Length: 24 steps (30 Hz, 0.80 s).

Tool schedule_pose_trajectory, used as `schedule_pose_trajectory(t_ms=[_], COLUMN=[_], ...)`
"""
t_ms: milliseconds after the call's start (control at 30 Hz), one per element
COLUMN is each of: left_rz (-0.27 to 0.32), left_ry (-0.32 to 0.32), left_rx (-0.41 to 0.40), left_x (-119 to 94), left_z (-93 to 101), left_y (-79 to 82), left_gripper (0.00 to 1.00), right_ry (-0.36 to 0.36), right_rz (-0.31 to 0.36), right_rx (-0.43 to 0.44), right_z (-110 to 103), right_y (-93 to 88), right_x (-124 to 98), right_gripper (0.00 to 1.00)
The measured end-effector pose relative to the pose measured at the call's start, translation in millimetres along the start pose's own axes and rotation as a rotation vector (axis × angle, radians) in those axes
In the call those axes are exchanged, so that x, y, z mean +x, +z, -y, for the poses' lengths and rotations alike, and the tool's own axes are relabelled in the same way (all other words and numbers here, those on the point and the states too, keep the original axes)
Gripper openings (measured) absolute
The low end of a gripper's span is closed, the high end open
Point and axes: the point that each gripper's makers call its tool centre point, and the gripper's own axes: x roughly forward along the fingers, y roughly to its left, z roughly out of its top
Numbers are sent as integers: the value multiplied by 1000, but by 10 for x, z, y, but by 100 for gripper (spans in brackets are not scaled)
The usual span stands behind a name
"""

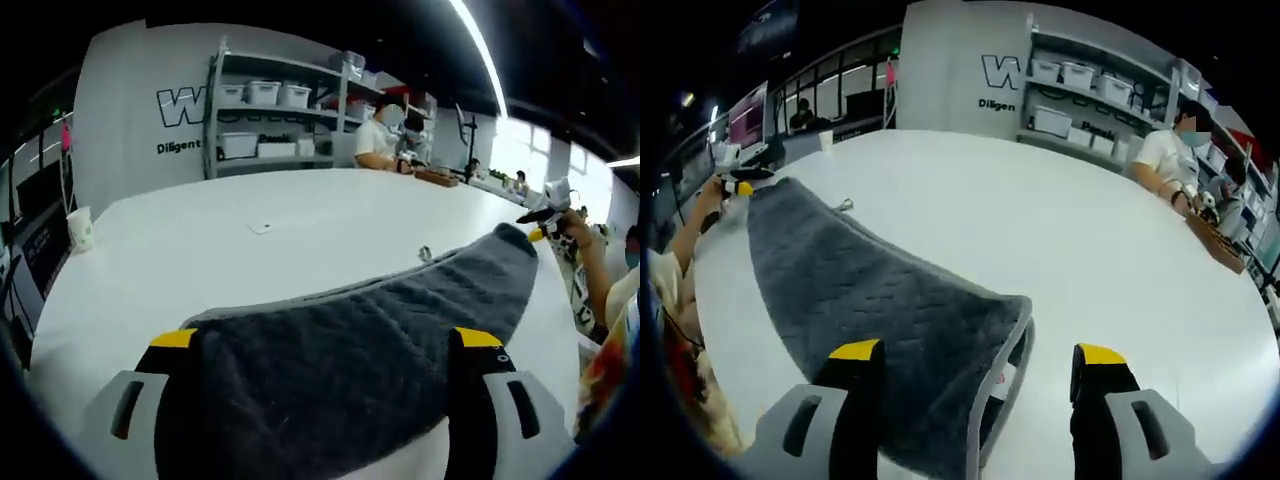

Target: Open the folded towel by lifting each exposed corner and separating the folded layers until the towel lies flat within the target outline without major curled edges

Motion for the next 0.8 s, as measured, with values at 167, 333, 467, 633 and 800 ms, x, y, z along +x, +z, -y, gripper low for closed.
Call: schedule_pose_trajectory(t_ms=[167, 333, 467, 633, 800], left_rz=[-11, -1, 4, 9, 17], left_ry=[10, 3, 17, 20, 23], left_rx=[10, 1, 14, 22, 25], left_x=[15, 30, 28, 1, 11], left_z=[-13, -17, -41, -45, -62], left_y=[-43, -36, -18, 17, 37], left_gripper=[100, 100, 100, 100, 100], right_ry=[4, 19, 5, 54, 82], right_rz=[21, -10, -40, -52, -40], right_rx=[-8, 22, 36, 35, 70], right_z=[96, 126, 200, 124, 93], right_y=[78, 51, -16, -47, -33], right_x=[220, 391, 503, 560, 612], right_gripper=[47, 25, 18, 7, 0])
